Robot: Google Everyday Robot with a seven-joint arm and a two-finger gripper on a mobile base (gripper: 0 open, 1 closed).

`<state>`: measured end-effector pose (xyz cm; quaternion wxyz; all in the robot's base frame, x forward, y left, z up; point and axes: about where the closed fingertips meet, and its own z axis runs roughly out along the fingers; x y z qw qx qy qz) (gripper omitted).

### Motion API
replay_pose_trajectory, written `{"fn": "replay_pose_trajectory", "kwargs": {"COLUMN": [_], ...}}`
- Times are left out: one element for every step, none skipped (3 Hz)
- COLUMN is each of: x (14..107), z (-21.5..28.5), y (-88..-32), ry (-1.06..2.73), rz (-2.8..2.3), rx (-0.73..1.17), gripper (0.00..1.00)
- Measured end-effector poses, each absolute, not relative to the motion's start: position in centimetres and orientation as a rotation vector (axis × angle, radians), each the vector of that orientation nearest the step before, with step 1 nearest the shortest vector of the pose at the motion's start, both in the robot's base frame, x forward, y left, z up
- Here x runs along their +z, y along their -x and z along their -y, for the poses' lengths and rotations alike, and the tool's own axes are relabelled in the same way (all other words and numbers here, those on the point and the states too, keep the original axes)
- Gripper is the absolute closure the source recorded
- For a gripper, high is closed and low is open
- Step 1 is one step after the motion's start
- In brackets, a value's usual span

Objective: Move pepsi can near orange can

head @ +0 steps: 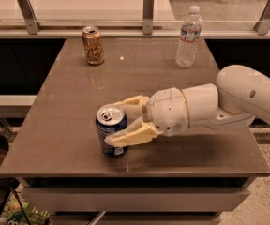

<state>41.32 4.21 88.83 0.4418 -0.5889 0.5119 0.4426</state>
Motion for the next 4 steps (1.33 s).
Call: {"fn": "replay_pose_trajectory", "kwargs": {"x": [88.9,88.9,90.3,92.2], "z": [-4.4,-4.4,-3.2,-1.1], "y": [-41.2,-41.2,-43.2,-46.1], "ry": [1.466,1.466,1.384,1.247], "rz": [-1.268,-1.268,-1.292,-1.332], "rx": [1.099,1.099,1.082,1.026], "gripper": [1.00,1.00,1.00,1.00]}}
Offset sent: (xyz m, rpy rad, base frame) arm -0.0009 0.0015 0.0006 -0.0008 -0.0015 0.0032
